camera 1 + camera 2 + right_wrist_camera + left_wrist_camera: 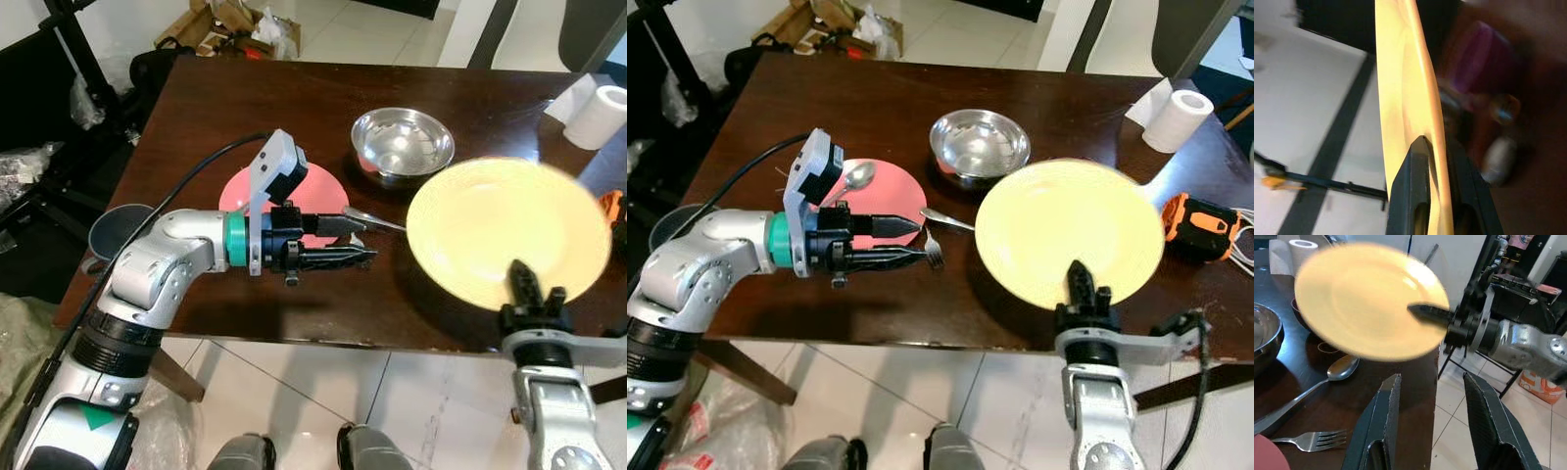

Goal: Setting the table

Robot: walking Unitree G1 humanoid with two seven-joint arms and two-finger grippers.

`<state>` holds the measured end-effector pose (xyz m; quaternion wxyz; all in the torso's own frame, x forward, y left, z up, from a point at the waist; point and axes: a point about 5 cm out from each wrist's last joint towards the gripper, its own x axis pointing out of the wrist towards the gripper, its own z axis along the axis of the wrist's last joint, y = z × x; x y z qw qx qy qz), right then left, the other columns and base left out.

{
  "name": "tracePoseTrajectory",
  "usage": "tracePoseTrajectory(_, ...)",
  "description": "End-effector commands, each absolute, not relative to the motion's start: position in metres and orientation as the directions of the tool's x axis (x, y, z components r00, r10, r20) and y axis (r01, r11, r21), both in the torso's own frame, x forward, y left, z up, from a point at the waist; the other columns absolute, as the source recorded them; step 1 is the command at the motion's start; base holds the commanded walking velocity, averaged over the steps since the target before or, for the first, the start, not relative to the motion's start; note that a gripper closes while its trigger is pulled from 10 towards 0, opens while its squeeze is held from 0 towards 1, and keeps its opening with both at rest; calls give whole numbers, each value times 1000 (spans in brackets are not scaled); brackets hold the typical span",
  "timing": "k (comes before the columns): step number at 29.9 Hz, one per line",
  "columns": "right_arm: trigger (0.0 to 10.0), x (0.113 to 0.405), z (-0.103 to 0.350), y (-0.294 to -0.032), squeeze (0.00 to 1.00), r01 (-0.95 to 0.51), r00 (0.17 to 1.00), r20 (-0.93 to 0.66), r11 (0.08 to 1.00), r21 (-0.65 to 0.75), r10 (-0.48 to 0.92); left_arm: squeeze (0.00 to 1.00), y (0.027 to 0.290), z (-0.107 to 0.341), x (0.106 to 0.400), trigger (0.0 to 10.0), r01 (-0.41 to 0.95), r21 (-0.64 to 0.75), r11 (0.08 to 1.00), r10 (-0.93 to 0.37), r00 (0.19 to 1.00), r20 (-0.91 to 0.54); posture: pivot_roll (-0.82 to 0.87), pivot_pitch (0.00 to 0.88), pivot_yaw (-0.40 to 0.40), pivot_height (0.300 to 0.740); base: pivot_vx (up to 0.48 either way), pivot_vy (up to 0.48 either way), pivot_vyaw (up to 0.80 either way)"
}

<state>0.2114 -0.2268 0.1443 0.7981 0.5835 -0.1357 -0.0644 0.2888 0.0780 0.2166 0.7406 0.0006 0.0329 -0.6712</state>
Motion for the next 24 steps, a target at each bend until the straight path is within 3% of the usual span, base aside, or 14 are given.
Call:
tracePoseTrajectory(1,10000,200,126,-222,0,15,924,62,198,980,-377,0,80,212,286,10000,994,-60,87,-994,83,-70,19,0,41,740,0,0,0)
tracePoseTrajectory(12,10000,184,97,-280,0,218,784,-84,146,965,-616,0,80,213,289,10000,995,-57,84,-994,79,-80,20,0,58,740,0,0,0)
tracePoseTrajectory(17,10000,189,88,-274,0,228,808,-112,132,965,-579,0,81,213,288,10000,994,-59,88,-993,83,-83,24,0,66,740,0,0,0)
tracePoseTrajectory(22,10000,217,77,-238,0,200,909,-132,136,970,-395,0,80,211,286,10000,994,-68,91,-993,85,-84,30,0,61,740,0,0,0)
tracePoseTrajectory(24,10000,217,77,-238,0,200,909,-132,136,970,-395,0,80,211,286,10000,994,-68,91,-993,85,-84,30,0,61,740,0,0,0)
